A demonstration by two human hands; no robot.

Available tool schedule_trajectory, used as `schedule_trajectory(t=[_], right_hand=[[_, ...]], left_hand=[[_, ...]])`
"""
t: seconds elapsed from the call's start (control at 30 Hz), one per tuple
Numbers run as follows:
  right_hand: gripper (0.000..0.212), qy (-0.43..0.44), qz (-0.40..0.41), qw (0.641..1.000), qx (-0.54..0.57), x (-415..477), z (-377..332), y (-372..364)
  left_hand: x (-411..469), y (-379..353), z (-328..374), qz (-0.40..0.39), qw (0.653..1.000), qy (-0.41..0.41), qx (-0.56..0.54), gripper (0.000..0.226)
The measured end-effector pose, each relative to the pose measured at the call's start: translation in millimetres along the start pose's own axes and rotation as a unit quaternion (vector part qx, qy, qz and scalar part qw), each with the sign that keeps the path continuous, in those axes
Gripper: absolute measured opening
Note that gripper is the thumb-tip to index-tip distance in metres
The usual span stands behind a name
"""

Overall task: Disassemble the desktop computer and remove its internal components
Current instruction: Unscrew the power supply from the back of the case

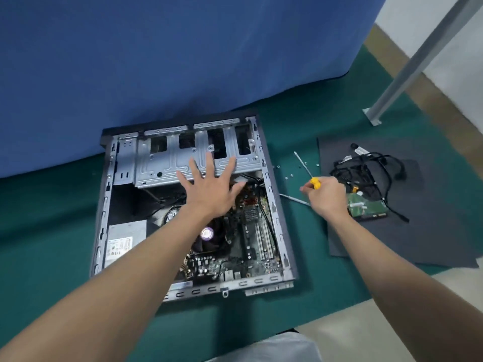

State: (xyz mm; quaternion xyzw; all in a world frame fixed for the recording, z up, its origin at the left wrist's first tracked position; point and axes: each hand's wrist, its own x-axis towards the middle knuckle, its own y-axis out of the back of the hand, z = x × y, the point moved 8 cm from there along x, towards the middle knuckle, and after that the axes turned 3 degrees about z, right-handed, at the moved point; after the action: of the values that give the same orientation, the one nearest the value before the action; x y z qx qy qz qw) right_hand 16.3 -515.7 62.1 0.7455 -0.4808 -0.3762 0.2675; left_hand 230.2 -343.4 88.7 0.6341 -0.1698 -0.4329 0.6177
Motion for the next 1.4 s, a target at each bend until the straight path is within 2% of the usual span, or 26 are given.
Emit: schedule_trajectory(t=[0.1, 0.3, 0.57, 0.63, 0.77, 0.83, 0.97, 1.1, 1.23, 1.4], right_hand=[[0.012, -0.017, -0.001, 0.999, -0.043, 34.8, 5.0, -11.6], [0.018, 0.004, 0.013, 0.989, -0.15, 79.6, 1.9, -26.5], [0.01, 0.058, 0.008, 0.978, -0.202, 98.4, -7.3, -49.5], [0.009, 0.061, 0.011, 0.979, -0.194, 96.4, -7.8, -48.5], [0.026, 0.058, 0.017, 0.986, -0.158, 74.1, -3.4, -37.5], [0.029, 0.07, -0.023, 0.989, -0.128, 48.7, 2.3, -41.0], [0.02, 0.146, -0.125, 0.975, -0.109, -6.8, 14.9, -63.8], [0.016, 0.172, -0.117, 0.966, -0.154, -22.8, 27.8, -72.5], [0.021, 0.207, -0.07, 0.947, -0.236, -22.2, 32.7, -73.8], [0.026, 0.226, -0.068, 0.923, -0.303, -20.1, 31.1, -71.8]], left_hand=[[4.4, -1.8, -1.6, 0.008, 1.0, 0.006, 0.028, 0.068], [5.2, -0.4, -2.0, 0.008, 0.999, 0.007, 0.052, 0.068], [4.0, -2.0, -0.5, 0.029, 0.997, 0.002, 0.071, 0.068], [4.0, -1.6, -1.1, 0.034, 0.997, 0.002, 0.074, 0.068], [3.7, -0.4, -0.8, 0.032, 0.997, 0.004, 0.069, 0.068], [2.7, 0.9, -0.4, 0.034, 0.997, 0.003, 0.07, 0.068], [0.6, 1.8, 1.0, 0.036, 0.997, 0.001, 0.074, 0.07], [-3.8, 4.1, -2.3, 0.042, 0.997, -0.004, 0.067, 0.068], [-20.1, 10.6, -20.4, 0.083, 0.996, -0.014, -0.01, 0.061], [-49.7, 14.8, -71.7, 0.128, 0.991, 0.04, 0.001, 0.059]])
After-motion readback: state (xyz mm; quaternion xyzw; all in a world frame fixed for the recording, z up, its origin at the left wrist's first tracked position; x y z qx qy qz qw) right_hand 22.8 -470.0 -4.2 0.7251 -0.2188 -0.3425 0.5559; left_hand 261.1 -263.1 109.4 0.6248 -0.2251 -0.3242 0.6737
